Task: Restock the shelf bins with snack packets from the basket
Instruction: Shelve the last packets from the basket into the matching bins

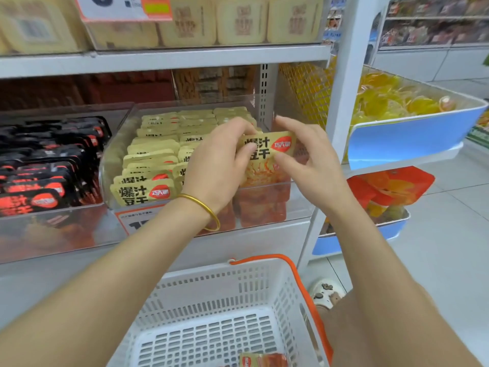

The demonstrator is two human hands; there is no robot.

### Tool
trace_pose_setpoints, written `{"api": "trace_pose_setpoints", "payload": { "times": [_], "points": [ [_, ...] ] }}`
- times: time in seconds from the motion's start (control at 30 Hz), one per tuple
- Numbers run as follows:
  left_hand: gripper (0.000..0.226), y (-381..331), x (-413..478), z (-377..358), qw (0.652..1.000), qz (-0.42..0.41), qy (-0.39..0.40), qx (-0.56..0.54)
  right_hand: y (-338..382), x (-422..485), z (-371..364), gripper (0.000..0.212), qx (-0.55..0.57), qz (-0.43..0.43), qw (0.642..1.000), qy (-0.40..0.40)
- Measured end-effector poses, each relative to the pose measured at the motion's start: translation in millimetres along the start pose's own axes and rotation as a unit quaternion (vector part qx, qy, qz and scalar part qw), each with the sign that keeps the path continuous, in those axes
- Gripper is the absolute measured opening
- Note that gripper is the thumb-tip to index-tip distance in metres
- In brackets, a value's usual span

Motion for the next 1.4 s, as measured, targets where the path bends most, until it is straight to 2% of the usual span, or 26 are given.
{"api": "trace_pose_setpoints", "payload": {
  "times": [0.1, 0.27, 0.4, 0.6, 0.77, 0.83, 0.9, 0.97, 1.0, 1.07, 1.1, 1.13, 1.24, 1.3, 1.34, 1.37, 1.4],
  "points": [
    [0.018, -3, -4, -4, 0.997, -0.030, -0.026, 0.067, -7, -8, 7, 0.033, -0.030, -0.028, 0.998, -0.044],
    [0.012, 1, -17, -7, 0.985, -0.036, -0.062, 0.156, -5, -14, 1, 0.028, -0.114, -0.046, 0.992, -0.017],
    [0.014, 5, -26, -12, 0.979, -0.043, -0.053, 0.193, -11, -19, -9, 0.030, -0.176, -0.041, 0.983, 0.030],
    [0.013, 6, -31, -10, 0.974, -0.045, -0.054, 0.214, -5, -20, -17, 0.032, -0.204, -0.011, 0.978, 0.045],
    [0.009, 0, -30, -8, 0.970, -0.059, -0.052, 0.231, -8, -23, -16, 0.035, -0.233, -0.043, 0.970, 0.050],
    [0.014, -2, -38, 0, 0.969, -0.067, -0.068, 0.226, 2, -28, -12, 0.035, -0.252, 0.004, 0.968, 0.000],
    [0.020, -2, -58, 12, 0.973, -0.070, -0.088, 0.203, 24, -42, -10, 0.032, -0.247, 0.088, 0.961, -0.088],
    [0.020, 3, -86, 20, 0.977, -0.076, -0.086, 0.178, 41, -61, -21, 0.023, -0.212, 0.152, 0.958, -0.115],
    [0.019, 9, -101, 20, 0.978, -0.083, -0.068, 0.176, 46, -69, -34, 0.020, -0.193, 0.160, 0.964, -0.085],
    [0.017, 30, -132, 12, 0.976, -0.094, 0.011, 0.198, 34, -80, -73, 0.018, -0.170, 0.081, 0.980, 0.070],
    [0.018, 45, -148, 6, 0.971, -0.093, 0.066, 0.211, 17, -91, -98, 0.019, -0.183, 0.019, 0.966, 0.179],
    [0.021, 63, -164, 1, 0.965, -0.086, 0.119, 0.218, -3, -105, -123, 0.021, -0.218, -0.031, 0.933, 0.285],
    [0.027, 113, -209, -14, 0.932, -0.051, 0.255, 0.253, -60, -170, -187, 0.026, -0.300, -0.075, 0.784, 0.539],
    [0.020, 128, -228, -23, 0.896, -0.057, 0.336, 0.283, -103, -221, -217, 0.028, -0.338, -0.079, 0.684, 0.642],
    [0.022, 132, -236, -29, 0.876, -0.053, 0.386, 0.284, -126, -243, -227, 0.027, -0.351, -0.085, 0.649, 0.670],
    [0.024, 136, -243, -35, 0.860, -0.046, 0.420, 0.286, -147, -261, -235, 0.026, -0.358, -0.095, 0.628, 0.684],
    [0.026, 141, -249, -41, 0.848, -0.045, 0.441, 0.291, -166, -275, -242, 0.026, -0.362, -0.108, 0.624, 0.684]
  ]
}}
Point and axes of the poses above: each hand's wrist, its own x-axis towards the middle knuckle, its own z-axis out of the back of the hand, y = z × x, the point moved 7 cm from there along x, towards the middle knuckle, and after that the axes turned 10 degrees about x, right-handed, at the moved point
